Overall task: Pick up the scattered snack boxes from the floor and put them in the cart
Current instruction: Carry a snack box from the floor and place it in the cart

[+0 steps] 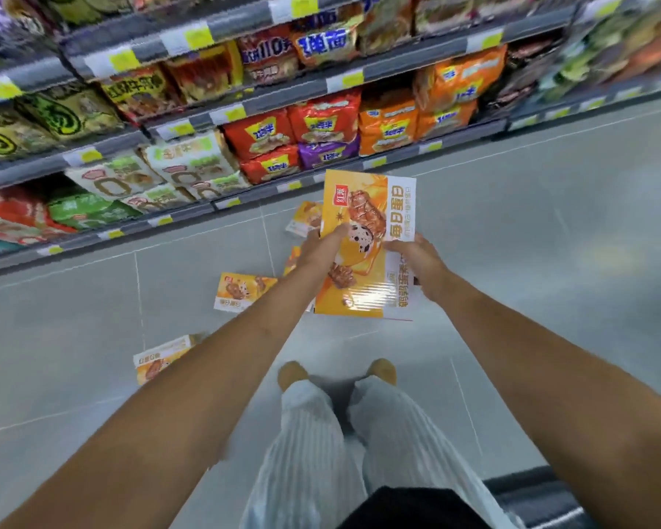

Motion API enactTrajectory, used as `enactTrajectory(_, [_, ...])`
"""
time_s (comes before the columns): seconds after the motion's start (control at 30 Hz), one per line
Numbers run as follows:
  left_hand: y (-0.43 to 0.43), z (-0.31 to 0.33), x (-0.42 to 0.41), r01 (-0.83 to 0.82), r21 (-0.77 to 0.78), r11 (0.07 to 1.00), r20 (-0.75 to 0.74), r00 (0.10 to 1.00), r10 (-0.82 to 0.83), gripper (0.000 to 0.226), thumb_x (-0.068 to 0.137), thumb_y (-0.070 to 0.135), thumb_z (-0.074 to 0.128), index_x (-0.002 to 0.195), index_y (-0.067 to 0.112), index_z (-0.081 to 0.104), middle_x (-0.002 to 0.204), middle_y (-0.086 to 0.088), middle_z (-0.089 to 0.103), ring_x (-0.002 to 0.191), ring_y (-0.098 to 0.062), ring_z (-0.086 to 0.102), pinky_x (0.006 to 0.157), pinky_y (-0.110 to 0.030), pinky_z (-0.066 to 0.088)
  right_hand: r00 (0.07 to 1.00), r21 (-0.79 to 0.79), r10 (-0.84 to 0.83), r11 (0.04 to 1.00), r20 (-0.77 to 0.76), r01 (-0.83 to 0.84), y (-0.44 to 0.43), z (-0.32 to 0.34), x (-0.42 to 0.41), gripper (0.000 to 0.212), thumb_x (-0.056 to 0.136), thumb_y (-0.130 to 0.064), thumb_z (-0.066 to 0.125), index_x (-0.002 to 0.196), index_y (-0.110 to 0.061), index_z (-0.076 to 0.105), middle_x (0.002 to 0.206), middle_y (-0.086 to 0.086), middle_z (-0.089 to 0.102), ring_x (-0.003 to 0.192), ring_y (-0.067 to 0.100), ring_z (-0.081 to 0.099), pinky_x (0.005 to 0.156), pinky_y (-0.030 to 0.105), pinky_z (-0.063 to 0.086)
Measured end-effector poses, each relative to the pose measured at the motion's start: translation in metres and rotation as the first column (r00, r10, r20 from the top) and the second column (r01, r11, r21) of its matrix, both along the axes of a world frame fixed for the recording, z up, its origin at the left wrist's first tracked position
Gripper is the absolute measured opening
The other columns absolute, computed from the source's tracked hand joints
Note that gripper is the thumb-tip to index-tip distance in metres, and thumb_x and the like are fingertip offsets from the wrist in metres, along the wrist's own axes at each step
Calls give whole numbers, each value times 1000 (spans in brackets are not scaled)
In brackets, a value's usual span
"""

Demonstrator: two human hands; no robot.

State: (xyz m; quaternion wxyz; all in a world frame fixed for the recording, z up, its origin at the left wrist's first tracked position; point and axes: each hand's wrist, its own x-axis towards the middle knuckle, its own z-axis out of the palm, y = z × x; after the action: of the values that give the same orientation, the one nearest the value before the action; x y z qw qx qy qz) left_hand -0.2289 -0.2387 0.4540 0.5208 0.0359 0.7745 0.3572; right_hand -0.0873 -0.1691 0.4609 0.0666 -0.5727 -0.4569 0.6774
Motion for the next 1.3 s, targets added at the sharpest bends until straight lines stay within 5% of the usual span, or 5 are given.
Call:
enactTrajectory(0.2, [88, 25, 92, 279, 23, 960, 13, 960, -279, 69, 91, 52, 51, 147, 16, 32, 154, -5, 29, 140, -27, 30, 109, -39, 29, 969, 38, -245, 969, -33, 246, 50, 14, 106, 19, 91, -11, 57, 92, -30, 54, 88, -8, 61, 76, 7, 57, 64, 24, 42])
enactTrajectory(0.37, [163, -11, 145, 477, 27, 878, 12, 878, -478, 96, 49, 78, 56, 128, 24, 55, 129, -6, 60, 107, -30, 63, 95, -49, 50, 904, 38, -426, 903, -33, 427, 85, 18, 174, 14, 90, -12, 57, 97, -24, 59, 84, -5, 65, 70, 10, 61, 60, 22, 44])
enactTrajectory(0.73, [334, -11, 274, 797, 51, 602, -148, 603, -784, 78, 48, 56, 63, 117, 21, 55, 113, -12, 66, 106, -36, 61, 93, -52, 50, 640, 40, -765, 639, -72, 768, 194, 29, 293, 24, 89, -11, 58, 111, -18, 57, 89, -1, 67, 71, 14, 64, 56, 22, 46])
enactTrajectory(1.07, [439, 8, 413, 932, 73, 355, -167, 362, -917, 64, 49, 43, 59, 109, 25, 47, 117, -11, 60, 108, -36, 59, 95, -51, 49, 383, 103, -921, 375, -69, 921, 264, 32, 406, 19, 91, -12, 57, 110, -15, 59, 83, -3, 65, 67, 11, 62, 40, 9, 43])
enactTrajectory(1.3, [478, 19, 531, 952, 124, 279, -144, 295, -944, 57, 50, 44, 61, 102, 29, 43, 118, -7, 58, 111, -31, 57, 96, -49, 48, 230, 121, -970, 220, -82, 968, 296, 27, 515, 21, 88, -13, 60, 109, -12, 62, 90, 2, 68, 69, 13, 64, 52, 19, 50])
